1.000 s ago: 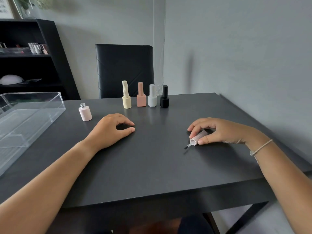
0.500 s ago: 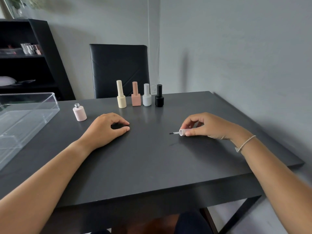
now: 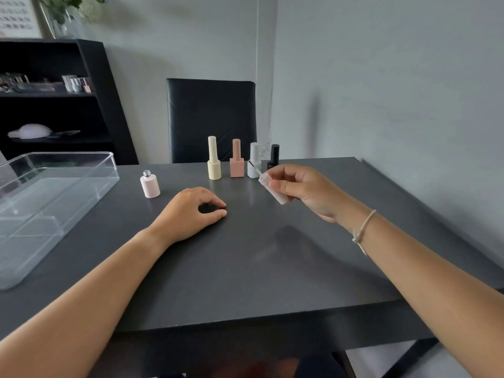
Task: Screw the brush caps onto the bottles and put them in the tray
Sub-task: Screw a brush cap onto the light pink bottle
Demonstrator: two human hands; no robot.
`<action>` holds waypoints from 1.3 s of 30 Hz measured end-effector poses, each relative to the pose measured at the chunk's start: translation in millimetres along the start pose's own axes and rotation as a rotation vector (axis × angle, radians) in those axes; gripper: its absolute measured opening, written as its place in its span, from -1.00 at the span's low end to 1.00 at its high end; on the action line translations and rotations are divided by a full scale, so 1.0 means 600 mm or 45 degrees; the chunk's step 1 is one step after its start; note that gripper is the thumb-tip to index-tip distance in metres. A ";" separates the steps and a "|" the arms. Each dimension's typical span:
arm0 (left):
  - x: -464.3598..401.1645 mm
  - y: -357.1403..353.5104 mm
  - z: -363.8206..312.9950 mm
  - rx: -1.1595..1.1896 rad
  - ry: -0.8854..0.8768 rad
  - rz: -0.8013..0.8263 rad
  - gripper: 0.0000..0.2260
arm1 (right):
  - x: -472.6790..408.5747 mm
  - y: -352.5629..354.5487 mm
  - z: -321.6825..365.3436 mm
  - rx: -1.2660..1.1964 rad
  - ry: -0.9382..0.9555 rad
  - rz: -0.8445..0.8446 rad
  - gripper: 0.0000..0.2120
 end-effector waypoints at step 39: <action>0.097 0.121 0.165 0.013 0.797 -0.742 -0.65 | -0.089 -0.078 0.014 -0.103 0.132 -0.216 -0.94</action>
Point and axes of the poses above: each hand's wrist, its own x-axis away from the middle knuckle, its own y-axis out of the back of the hand, z = x × y, the point moved 9 cm from there along -x, towards the middle knuckle, and after that the axes turned 15 degrees about -y, right-handed, at the moved point
